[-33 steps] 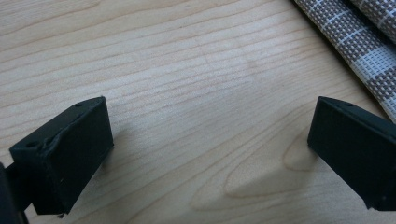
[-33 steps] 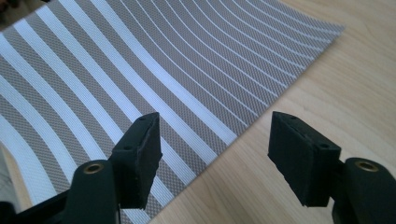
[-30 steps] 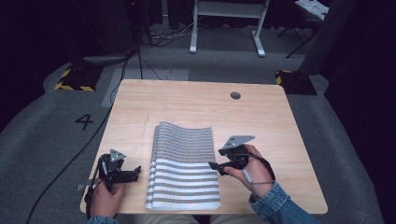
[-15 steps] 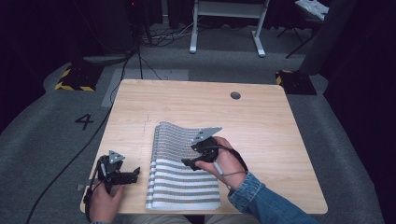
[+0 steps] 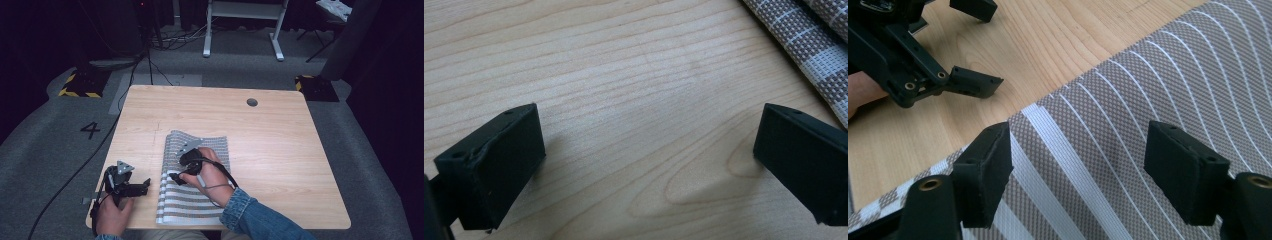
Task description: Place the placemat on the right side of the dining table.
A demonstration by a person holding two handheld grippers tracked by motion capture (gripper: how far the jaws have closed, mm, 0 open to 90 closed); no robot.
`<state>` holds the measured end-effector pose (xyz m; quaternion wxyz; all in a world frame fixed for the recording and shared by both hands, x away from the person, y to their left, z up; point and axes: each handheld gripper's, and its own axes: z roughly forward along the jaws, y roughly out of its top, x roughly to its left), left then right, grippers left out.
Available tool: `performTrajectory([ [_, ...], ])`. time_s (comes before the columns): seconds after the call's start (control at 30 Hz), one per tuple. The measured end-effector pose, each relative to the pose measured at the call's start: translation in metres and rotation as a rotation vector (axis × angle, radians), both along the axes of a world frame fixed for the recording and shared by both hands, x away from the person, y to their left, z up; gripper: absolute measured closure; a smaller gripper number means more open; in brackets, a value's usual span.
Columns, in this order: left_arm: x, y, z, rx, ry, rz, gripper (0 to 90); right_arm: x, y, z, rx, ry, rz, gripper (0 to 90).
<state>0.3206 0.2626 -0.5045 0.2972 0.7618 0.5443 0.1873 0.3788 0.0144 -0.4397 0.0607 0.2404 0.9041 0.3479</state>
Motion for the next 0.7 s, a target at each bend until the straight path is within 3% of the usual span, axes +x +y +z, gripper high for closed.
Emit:
performTrajectory([
  [0.27,0.000,0.000,0.000,-0.001,0.000,0.000,0.2,-0.001,0.025,-0.008,-0.006,0.012,-0.042,25.5],
  [0.33,0.000,0.000,0.000,-0.002,0.000,-0.001,0.1,0.000,0.026,-0.011,-0.011,0.013,-0.048,24.2],
  [0.37,0.000,0.000,0.000,-0.003,-0.002,0.004,0.2,0.002,0.028,-0.017,-0.027,0.032,-0.072,17.1],
  [0.43,0.000,0.000,0.000,-0.006,0.000,0.002,0.2,0.003,0.029,-0.020,-0.028,0.048,-0.079,14.9],
  [0.7,0.000,0.000,0.000,-0.006,0.000,0.003,0.2,0.002,0.029,-0.037,-0.014,0.041,-0.086,12.7],
])
